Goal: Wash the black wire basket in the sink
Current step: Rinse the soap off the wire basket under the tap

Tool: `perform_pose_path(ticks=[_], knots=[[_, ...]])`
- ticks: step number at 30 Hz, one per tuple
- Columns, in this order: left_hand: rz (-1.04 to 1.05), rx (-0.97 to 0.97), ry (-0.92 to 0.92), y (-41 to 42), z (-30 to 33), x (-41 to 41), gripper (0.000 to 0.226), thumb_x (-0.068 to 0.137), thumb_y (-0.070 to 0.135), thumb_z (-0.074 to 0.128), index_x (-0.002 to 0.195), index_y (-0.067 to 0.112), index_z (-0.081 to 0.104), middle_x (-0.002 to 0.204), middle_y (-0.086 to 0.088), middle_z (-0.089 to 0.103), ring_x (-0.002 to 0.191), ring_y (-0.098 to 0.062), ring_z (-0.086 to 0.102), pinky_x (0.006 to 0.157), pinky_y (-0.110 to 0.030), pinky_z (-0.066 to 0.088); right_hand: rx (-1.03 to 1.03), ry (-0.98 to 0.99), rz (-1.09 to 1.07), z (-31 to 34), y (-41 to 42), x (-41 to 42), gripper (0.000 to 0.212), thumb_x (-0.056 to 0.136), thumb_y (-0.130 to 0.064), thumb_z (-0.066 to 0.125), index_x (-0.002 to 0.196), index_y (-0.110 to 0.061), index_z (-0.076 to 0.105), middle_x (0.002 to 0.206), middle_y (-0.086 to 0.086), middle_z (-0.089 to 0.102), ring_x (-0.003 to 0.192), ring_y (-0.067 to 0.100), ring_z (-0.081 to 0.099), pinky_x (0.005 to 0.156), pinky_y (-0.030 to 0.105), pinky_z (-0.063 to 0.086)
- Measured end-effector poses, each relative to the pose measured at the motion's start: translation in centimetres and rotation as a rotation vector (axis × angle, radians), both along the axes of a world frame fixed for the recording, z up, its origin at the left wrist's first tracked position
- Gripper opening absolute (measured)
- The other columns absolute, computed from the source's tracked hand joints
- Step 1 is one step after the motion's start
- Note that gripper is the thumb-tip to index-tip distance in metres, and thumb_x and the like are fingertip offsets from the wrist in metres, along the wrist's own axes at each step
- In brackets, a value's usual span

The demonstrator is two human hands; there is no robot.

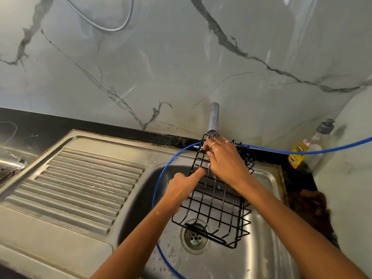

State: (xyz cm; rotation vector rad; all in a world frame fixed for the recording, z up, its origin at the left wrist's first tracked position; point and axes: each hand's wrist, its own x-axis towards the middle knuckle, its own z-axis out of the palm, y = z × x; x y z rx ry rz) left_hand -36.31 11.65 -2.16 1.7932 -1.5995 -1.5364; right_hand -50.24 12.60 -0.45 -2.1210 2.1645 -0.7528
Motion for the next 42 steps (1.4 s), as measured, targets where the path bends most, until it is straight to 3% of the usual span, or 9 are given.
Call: perform_pose_path(ticks=[10,15,21,25,28,31,34,38,42], knots=[[-0.021,0.029,-0.017,-1.2,-0.5,1.6,0.083,0.08,0.063,0.057,0.139,0.006,0.042,0.136,-0.015,0.051,0.119,-0.028,0.052,0.082,-0.034,0.044,0.007,-0.016,0.193,0.2,-1.6,-0.1,0.015,0.09,-0.011,0.056,0.103,-0.017,0.06,0.089,-0.01,0.055,0.08,0.004,0.045,0.072,0.019,0.034],[-0.038,0.086,0.039,-1.2,-0.4,2.0,0.083,0.084,0.061,0.055,0.143,0.006,0.036,0.136,-0.011,0.049,0.104,-0.022,0.051,0.061,-0.025,0.04,0.231,-0.109,0.098,0.8,-2.5,0.2,0.018,0.09,-0.016,0.058,0.107,-0.022,0.062,0.09,-0.007,0.066,0.083,0.008,0.06,0.078,0.03,0.052],[-0.039,0.14,0.101,-1.1,-0.6,2.2,0.083,0.082,0.063,0.056,0.142,0.009,0.034,0.132,-0.012,0.052,0.103,-0.023,0.054,0.061,-0.028,0.042,0.422,0.015,0.084,1.9,-3.4,1.3,0.028,0.087,-0.007,0.053,0.108,-0.02,0.065,0.068,-0.012,0.053,0.077,0.016,0.061,0.068,0.029,0.048],[-0.095,0.085,0.06,-1.6,-0.9,2.8,0.085,0.084,0.062,0.056,0.145,0.008,0.033,0.136,-0.011,0.047,0.112,-0.026,0.051,0.082,-0.035,0.046,0.466,-0.075,0.041,2.3,-4.0,1.1,0.018,0.083,-0.008,0.06,0.093,-0.021,0.069,0.07,-0.006,0.062,0.065,0.01,0.057,0.06,0.022,0.045],[-0.104,0.112,0.086,-1.7,-1.1,3.6,0.082,0.086,0.06,0.055,0.144,0.008,0.032,0.127,-0.008,0.05,0.106,-0.021,0.051,0.079,-0.033,0.045,0.437,-0.378,0.012,3.1,-3.8,0.2,0.014,0.084,-0.014,0.068,0.097,-0.019,0.067,0.078,-0.011,0.067,0.072,-0.002,0.061,0.061,0.003,0.044],[-0.081,0.192,0.133,-1.7,-1.4,4.3,0.084,0.083,0.063,0.055,0.145,0.012,0.029,0.117,-0.008,0.057,0.103,-0.022,0.056,0.077,-0.035,0.048,0.385,-0.515,-0.038,2.4,-3.9,0.2,0.01,0.086,-0.011,0.066,0.095,-0.016,0.066,0.086,-0.002,0.071,0.072,0.005,0.065,0.071,0.011,0.052],[-0.052,0.254,0.166,-1.5,-1.8,4.6,0.083,0.083,0.063,0.056,0.146,0.014,0.029,0.12,-0.009,0.057,0.103,-0.022,0.055,0.068,-0.033,0.044,0.288,-0.551,-0.124,1.5,-4.4,0.9,0.008,0.088,-0.009,0.063,0.094,-0.014,0.065,0.086,0.0,0.07,0.069,0.003,0.064,0.064,0.007,0.048],[-0.053,0.221,0.185,-1.0,-2.7,5.5,0.08,0.085,0.059,0.056,0.143,0.012,0.031,0.127,-0.008,0.055,0.111,-0.024,0.056,0.074,-0.032,0.045,0.211,-0.481,-0.179,1.2,-4.9,1.0,0.009,0.087,-0.011,0.064,0.095,-0.016,0.064,0.084,-0.007,0.064,0.072,-0.005,0.057,0.052,0.0,0.039],[-0.075,0.221,0.21,-0.6,-3.3,6.0,0.049,0.085,0.057,0.056,0.11,0.016,0.046,0.109,-0.005,0.06,0.095,-0.019,0.055,0.069,-0.03,0.039,0.204,-0.418,-0.157,1.0,-5.1,1.2,0.009,0.091,-0.015,0.059,0.099,-0.015,0.064,0.086,-0.005,0.063,0.072,0.0,0.057,0.051,0.002,0.038]])
